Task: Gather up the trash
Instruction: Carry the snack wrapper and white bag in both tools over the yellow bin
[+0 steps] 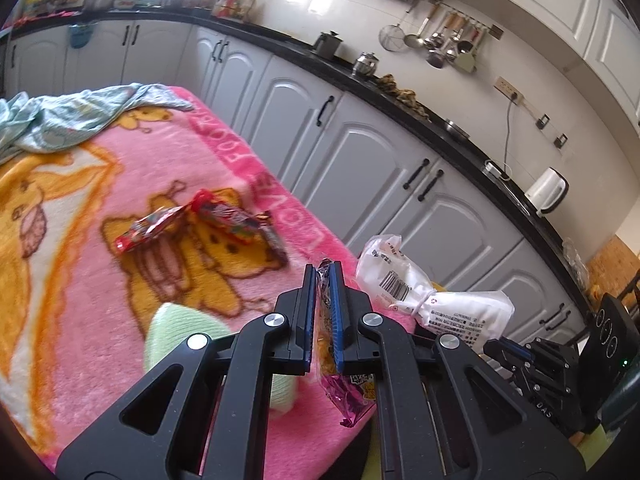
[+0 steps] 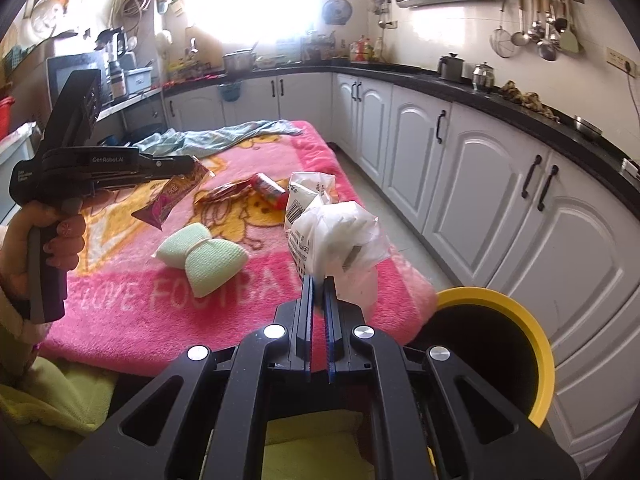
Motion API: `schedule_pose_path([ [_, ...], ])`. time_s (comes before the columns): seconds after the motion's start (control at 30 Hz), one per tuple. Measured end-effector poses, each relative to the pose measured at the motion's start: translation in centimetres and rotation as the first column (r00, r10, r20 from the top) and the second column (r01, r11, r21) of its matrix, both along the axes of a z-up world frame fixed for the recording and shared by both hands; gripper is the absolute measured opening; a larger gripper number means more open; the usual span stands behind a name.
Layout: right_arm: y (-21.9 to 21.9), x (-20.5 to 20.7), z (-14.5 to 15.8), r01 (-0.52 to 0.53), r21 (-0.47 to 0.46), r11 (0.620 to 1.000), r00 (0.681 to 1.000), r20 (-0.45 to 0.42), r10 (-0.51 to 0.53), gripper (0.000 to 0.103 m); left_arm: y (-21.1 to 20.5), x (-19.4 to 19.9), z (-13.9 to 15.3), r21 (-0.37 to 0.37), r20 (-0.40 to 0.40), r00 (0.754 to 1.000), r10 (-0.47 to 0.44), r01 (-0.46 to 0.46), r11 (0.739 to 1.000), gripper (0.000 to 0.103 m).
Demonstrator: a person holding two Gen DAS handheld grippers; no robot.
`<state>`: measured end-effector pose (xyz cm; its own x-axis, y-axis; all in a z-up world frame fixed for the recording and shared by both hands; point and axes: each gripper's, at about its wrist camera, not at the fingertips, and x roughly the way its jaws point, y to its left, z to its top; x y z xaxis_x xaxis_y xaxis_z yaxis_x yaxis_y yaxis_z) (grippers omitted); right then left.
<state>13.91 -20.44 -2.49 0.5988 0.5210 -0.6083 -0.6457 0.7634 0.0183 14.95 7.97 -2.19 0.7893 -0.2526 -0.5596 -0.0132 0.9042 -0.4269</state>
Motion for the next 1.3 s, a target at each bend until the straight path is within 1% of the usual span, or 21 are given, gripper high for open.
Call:
schedule_pose_path([
  [0.2,-2.3,0.3,0.7,0.055,0.025,0.998,0.998,0.011,-0.055,0.005,-3.2,1.4,0.8,0.022,0.016,0.998,-0.064,0.063,0.998,0.004],
  [0.37,-4.9,0.4,1.2,0.121,0.052,0.991,0.992,0.015,-0.122,0.005,-6.4,3.0,1.2,0.035,0.025,0.992,-0.123,0.122,0.992,0.004],
  [0.67,-10.3,0.7,1.7,0.248,0.097,0.964,0.968,0.015,-0.251,0.005,-13.0,5.9,1.8,0.061,0.041,0.970,-0.239,0.236,0.970,0.004],
  [1.0,-15.0,1.4,0.8,0.375,0.127,0.918,0.926,-0.017,-0.376,0.005,-20.4,9.0,0.8,0.085,0.035,0.938,-0.345,0.342,0.936,0.004],
  [1.3,-17.2,2.1,-0.5,0.428,0.153,0.891,0.904,-0.062,-0.423,0.005,-24.2,11.0,-0.7,0.102,0.019,0.920,-0.393,0.389,0.916,0.004],
])
